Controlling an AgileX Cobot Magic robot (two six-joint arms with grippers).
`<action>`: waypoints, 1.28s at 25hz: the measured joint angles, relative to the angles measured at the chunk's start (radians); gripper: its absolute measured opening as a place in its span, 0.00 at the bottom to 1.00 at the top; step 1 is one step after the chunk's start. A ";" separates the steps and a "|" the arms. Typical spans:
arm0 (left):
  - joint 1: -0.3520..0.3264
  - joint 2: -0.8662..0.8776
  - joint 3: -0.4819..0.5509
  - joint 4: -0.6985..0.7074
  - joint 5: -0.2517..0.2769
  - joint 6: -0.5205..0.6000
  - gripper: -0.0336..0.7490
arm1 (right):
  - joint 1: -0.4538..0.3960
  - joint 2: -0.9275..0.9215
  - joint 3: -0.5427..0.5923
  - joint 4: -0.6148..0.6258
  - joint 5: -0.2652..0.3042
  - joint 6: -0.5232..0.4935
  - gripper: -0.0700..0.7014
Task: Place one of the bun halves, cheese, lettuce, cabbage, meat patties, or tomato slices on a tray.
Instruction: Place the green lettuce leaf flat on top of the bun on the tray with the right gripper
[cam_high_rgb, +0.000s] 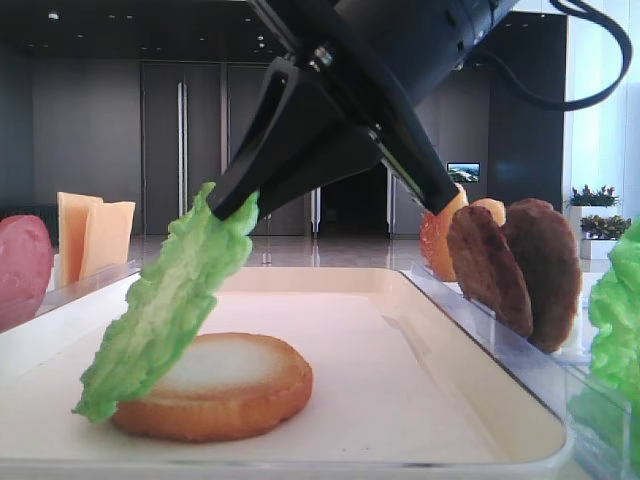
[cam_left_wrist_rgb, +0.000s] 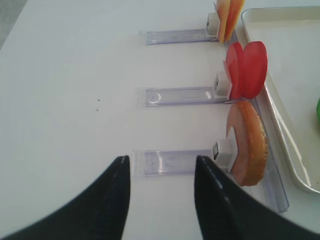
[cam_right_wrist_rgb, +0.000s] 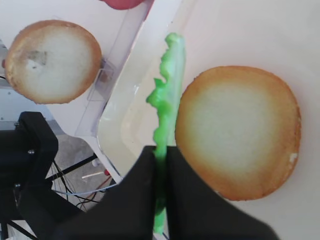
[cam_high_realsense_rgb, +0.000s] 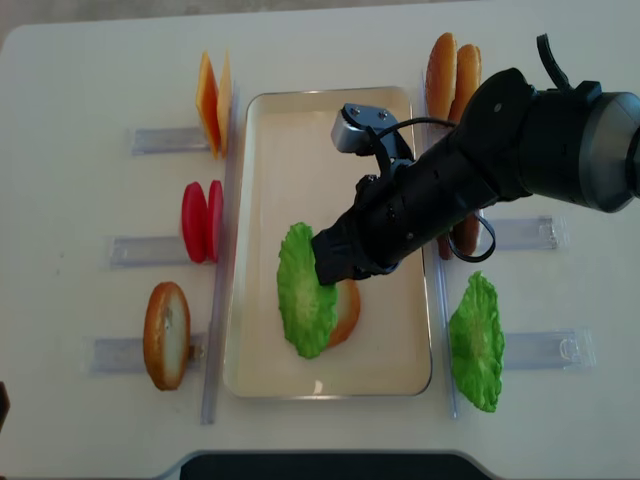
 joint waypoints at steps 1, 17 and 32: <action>0.000 0.000 0.000 0.000 0.000 0.000 0.46 | 0.000 0.000 0.000 -0.010 0.000 0.000 0.14; 0.000 0.000 0.000 0.001 0.000 0.000 0.46 | 0.000 0.000 0.000 -0.061 -0.020 -0.001 0.39; 0.000 0.000 0.000 0.003 0.000 0.000 0.46 | 0.000 -0.074 0.000 -0.297 -0.081 0.142 0.59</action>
